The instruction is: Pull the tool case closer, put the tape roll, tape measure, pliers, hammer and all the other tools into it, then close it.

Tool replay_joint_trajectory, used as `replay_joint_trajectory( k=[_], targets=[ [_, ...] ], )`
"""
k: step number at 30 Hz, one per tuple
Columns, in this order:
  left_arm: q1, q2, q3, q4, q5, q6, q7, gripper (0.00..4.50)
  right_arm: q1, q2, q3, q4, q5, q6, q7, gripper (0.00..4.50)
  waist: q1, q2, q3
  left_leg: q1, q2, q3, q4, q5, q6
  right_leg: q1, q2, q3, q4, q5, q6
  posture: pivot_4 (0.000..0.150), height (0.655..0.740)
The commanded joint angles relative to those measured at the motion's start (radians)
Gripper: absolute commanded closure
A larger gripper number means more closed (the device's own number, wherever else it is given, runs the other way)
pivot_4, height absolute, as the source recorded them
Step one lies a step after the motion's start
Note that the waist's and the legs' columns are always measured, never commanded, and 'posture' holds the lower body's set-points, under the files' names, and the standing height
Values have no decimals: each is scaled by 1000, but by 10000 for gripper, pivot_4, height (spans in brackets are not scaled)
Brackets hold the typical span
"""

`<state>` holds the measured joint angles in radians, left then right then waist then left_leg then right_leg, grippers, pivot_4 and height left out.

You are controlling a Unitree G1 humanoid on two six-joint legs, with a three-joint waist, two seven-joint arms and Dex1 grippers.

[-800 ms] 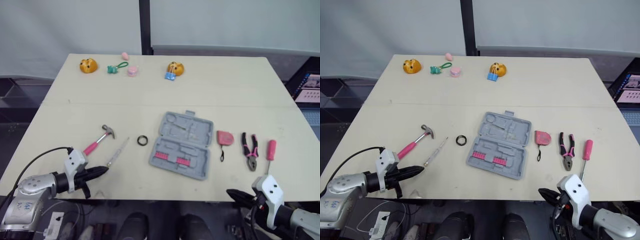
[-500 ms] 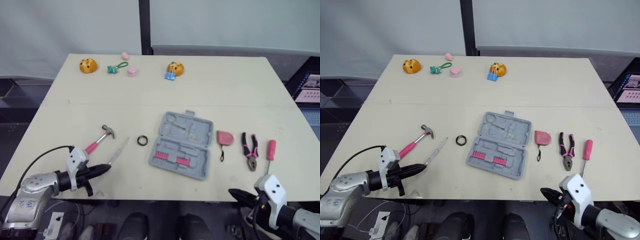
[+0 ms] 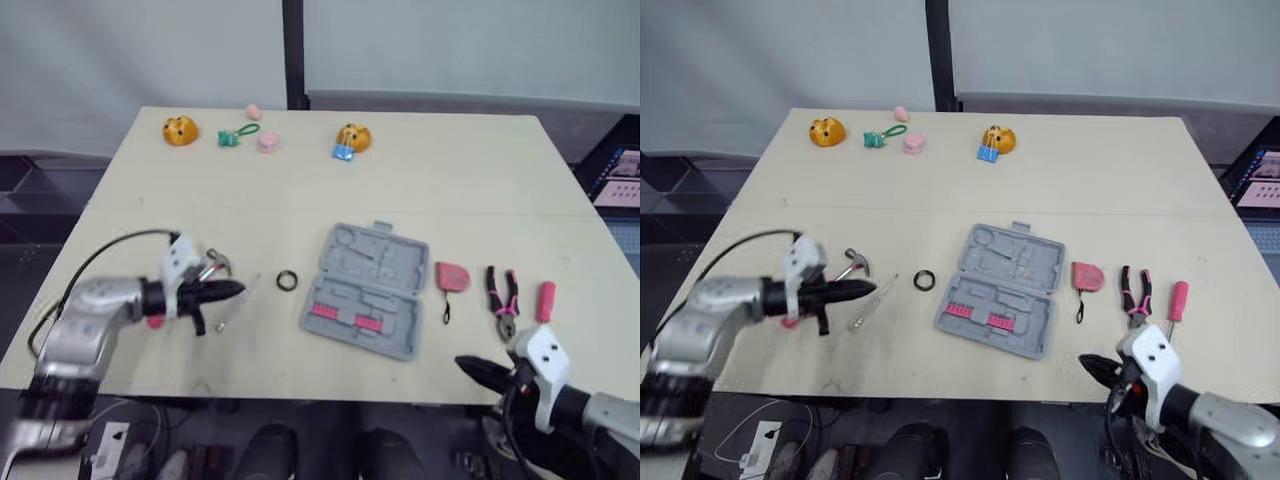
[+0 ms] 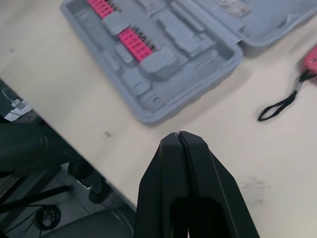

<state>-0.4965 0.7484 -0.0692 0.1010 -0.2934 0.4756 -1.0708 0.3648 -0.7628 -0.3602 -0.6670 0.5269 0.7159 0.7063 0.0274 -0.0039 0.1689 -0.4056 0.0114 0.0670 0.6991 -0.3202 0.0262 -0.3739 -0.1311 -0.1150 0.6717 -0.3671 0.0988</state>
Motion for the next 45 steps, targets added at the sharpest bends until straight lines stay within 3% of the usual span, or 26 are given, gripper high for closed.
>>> replay_joint_trajectory(
  k=[1, 9, 21, 31, 45],
  targets=[
    [-113, -51, -83, 99, 44, -3, -42, 45000, -100, -32, 4, -3, 52, 113, -40, 44629, -3, 0, 0, 0, 0, 1, 0, 0, 0, -1, 0, -1, 0, 0, 0, 1500, 6677],
    [-392, -213, -210, 549, 205, -145, -63, 45000, -404, -43, 131, 152, 19, 305, -143, 44629, -2, -1, 1, -1, 0, 1, -1, 1, 1, -2, 0, -9, 1, 0, 0, 1500, 6677],
    [-561, -384, -226, 954, 347, -371, -12, 45000, -578, 43, 298, 327, -102, 302, -238, 44629, -2, -1, 1, -3, -3, 0, 1, 1, 2, -3, -1, -18, 2, 0, 0, 1500, 6677],
    [-622, -448, -192, 1088, 397, -461, 70, 45000, -629, 85, 365, 437, -201, 238, -249, 44629, -4, -1, 1, -4, -3, 0, 1, 1, 2, -3, -1, -19, 3, 0, 0, 1500, 6677],
    [-624, -493, -169, 1126, 435, -489, 88, 45000, -704, 168, 413, 541, -268, 191, -236, 44629, -6, -1, 1, -4, -3, 0, 1, 1, 2, -4, -1, -20, 3, 0, 0, 1500, 6677]
  ],
)
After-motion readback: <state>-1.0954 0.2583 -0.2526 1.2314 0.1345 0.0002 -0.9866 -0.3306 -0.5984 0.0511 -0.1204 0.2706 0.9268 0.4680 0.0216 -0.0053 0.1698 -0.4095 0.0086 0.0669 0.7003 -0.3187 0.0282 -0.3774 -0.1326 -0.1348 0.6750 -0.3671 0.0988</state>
